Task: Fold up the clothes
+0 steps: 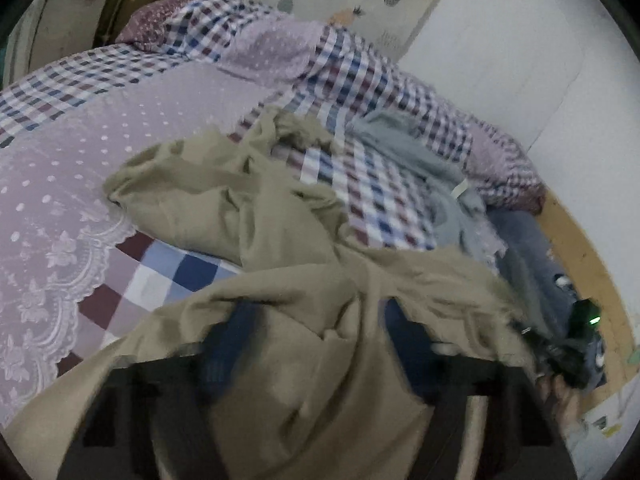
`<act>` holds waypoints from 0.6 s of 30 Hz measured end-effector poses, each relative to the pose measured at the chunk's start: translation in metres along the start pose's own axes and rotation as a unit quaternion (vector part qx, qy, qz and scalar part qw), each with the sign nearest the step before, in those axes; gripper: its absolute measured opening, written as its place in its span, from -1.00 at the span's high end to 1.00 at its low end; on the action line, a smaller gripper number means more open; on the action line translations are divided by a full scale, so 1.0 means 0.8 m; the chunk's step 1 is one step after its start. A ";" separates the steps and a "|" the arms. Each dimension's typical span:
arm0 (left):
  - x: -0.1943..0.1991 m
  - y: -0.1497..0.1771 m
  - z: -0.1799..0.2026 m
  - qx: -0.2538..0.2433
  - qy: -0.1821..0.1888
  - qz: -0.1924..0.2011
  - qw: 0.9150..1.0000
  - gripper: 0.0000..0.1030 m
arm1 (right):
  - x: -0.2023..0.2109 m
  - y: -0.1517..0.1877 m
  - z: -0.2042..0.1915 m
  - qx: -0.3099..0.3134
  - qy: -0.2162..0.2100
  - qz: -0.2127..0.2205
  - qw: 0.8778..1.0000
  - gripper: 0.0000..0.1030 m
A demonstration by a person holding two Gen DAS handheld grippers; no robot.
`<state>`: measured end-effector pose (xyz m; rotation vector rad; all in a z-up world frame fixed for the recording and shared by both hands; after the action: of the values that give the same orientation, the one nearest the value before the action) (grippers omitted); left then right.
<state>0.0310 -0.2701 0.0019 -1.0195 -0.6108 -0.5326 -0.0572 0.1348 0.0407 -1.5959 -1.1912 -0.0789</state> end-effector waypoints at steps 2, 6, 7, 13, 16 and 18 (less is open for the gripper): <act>0.000 0.002 -0.003 -0.007 -0.021 0.005 1.000 0.66 | 0.012 -0.007 0.004 -0.002 0.011 0.017 1.000 0.89; 0.040 -0.014 -0.035 0.049 -0.041 0.090 0.994 0.90 | 0.046 -0.026 0.023 -0.016 0.041 0.059 0.997 0.90; 0.052 -0.019 -0.049 0.077 -0.044 0.114 0.990 0.91 | 0.055 -0.031 0.032 -0.023 0.050 0.069 0.996 0.90; 0.091 -0.008 -0.144 0.228 -0.082 0.163 0.957 0.92 | 0.097 -0.041 0.085 -0.072 0.113 0.110 0.985 0.91; 0.093 0.000 -0.161 0.242 -0.101 0.156 0.952 0.93 | 0.113 -0.042 0.105 -0.090 0.142 0.123 0.978 0.91; 0.099 0.003 -0.168 0.246 -0.113 0.156 0.950 0.93 | 0.117 -0.040 0.116 -0.099 0.156 0.120 0.975 0.91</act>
<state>0.1181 -0.3989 0.0026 -0.6819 -0.7233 0.0262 -0.0798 0.2627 0.0805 -1.8133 -0.7605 -0.2905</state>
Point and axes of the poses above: each gripper's, at about its wrist camera, not at the fingertips, and x roughly against the way its jaws point, z to its right, y to its underside, the point moved 6 cm from there along -x, roughly the way its jaws point, and after that the axes turned 5 degrees about -y, right-handed, at the moved point
